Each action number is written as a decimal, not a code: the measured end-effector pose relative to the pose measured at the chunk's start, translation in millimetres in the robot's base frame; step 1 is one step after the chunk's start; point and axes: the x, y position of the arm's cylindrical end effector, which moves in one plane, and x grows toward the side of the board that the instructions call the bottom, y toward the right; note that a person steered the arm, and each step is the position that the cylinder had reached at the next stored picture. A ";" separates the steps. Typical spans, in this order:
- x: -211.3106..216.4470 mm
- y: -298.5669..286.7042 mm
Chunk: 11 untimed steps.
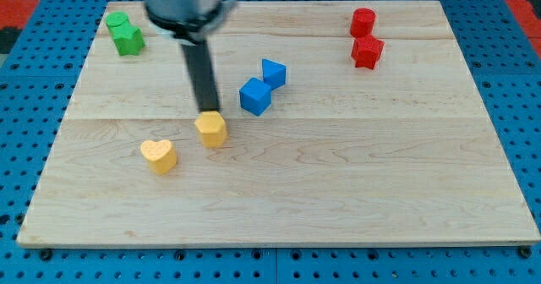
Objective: Slide the yellow hexagon towards red star
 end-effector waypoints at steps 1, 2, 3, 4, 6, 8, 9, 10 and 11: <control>19.2 -35.9; -5.5 -100.8; 50.0 -113.2; 61.4 -49.8; 28.9 87.3; 60.5 114.5; 20.1 120.7; 3.5 118.6; -18.7 135.7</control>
